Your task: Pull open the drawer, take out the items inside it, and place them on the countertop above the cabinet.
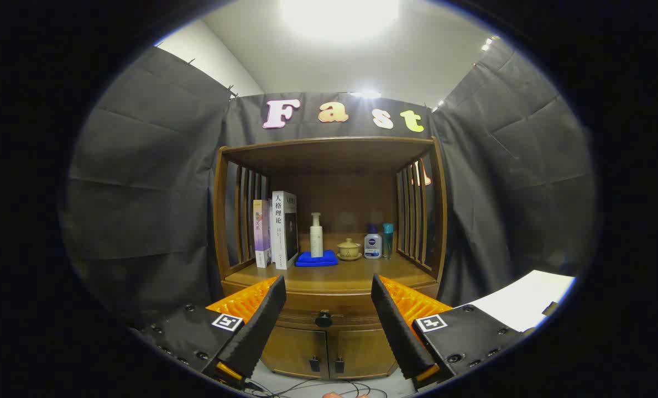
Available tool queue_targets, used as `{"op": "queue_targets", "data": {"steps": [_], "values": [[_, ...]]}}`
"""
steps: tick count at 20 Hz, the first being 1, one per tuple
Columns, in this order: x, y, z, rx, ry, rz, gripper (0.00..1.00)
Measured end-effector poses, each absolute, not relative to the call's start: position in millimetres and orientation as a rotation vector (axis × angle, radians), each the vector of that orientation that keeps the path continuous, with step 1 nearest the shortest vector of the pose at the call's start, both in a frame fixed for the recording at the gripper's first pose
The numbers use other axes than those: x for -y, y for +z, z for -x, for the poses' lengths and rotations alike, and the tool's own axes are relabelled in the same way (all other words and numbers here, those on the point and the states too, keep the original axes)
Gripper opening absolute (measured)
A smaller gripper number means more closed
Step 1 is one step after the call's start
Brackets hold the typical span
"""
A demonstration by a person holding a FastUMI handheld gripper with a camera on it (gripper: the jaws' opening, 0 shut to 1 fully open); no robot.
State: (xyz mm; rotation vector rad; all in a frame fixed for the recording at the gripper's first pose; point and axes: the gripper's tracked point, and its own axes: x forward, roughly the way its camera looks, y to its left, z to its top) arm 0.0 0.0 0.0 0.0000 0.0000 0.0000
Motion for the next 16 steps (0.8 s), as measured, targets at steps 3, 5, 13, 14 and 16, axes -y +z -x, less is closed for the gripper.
{"op": "queue_targets", "data": {"steps": [3, 5, 13, 14, 16], "values": [[-1, -8, -3, -0.014, 0.004, 0.009, 0.97], [-2, -12, -4, -0.022, 0.006, 0.006, 0.98], [-1, -24, -12, -0.046, -0.001, -0.004, 0.98], [-1, -25, -15, -0.05, -0.001, -0.009, 0.98], [-1, -26, -17, -0.055, -0.002, -0.008, 0.97]]}}
